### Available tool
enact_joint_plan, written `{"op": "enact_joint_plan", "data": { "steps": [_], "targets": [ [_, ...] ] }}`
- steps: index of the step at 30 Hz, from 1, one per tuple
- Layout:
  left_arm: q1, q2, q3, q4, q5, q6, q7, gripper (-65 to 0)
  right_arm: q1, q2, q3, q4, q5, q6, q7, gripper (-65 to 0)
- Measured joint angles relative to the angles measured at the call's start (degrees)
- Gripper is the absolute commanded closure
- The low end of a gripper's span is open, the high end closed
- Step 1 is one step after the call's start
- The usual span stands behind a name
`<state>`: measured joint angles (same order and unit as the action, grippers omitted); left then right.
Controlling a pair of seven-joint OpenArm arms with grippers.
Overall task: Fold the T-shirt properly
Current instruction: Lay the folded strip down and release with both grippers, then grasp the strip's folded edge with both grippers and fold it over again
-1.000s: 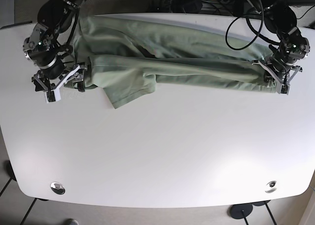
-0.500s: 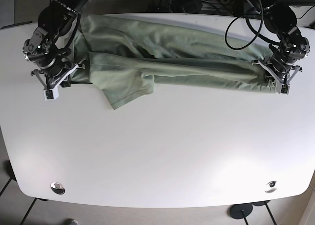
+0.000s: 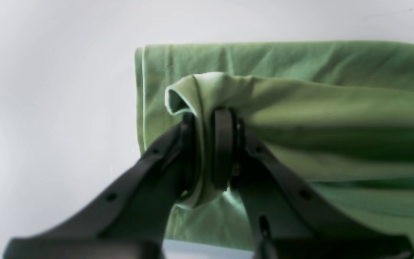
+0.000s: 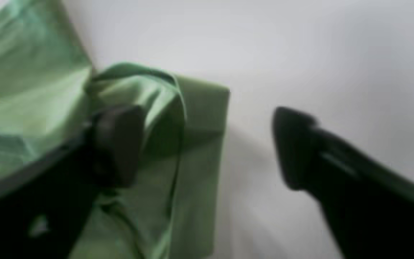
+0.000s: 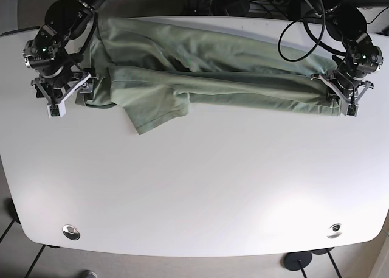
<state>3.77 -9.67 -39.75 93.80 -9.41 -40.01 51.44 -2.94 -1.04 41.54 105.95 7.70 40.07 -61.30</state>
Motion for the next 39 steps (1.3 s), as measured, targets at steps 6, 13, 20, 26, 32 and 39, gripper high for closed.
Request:
{"op": "enact_joint_plan", "data": {
  "steps": [6,13,20,26,32,39],
  "targets": [
    [0.02,0.07,0.00,0.00,0.00,0.00,-0.02,-6.9,5.16,0.42,0.42,-11.85,-0.24,-0.11,-0.24,-42.2],
    [0.04,0.24,-3.45,0.00,0.00,-0.09,0.04,-6.8,5.01,0.37,0.59,-12.07,-0.04,-0.02,2.23,-2.4],
    [-0.94,0.11,-6.29,-5.77,0.00,-0.11,0.22,-6.8,4.09,1.68,6.36,-9.90,-1.09,-0.55,2.16,-2.7],
    [-3.93,-0.11,-8.15,-7.45,-0.26,0.04,-0.20,-6.8,3.58,1.22,6.03,-6.16,-0.39,-0.39,2.16,-38.2],
    [-5.68,-0.20,-3.61,-2.86,0.13,0.09,-0.09,-7.2,5.57,1.27,5.84,-4.31,2.58,-0.39,2.19,-50.7],
    [-6.67,4.00,9.90,-0.33,0.33,0.04,0.35,-6.9,6.97,3.61,-6.64,-11.21,4.55,0.02,3.72,-50.1]
  ]
}}
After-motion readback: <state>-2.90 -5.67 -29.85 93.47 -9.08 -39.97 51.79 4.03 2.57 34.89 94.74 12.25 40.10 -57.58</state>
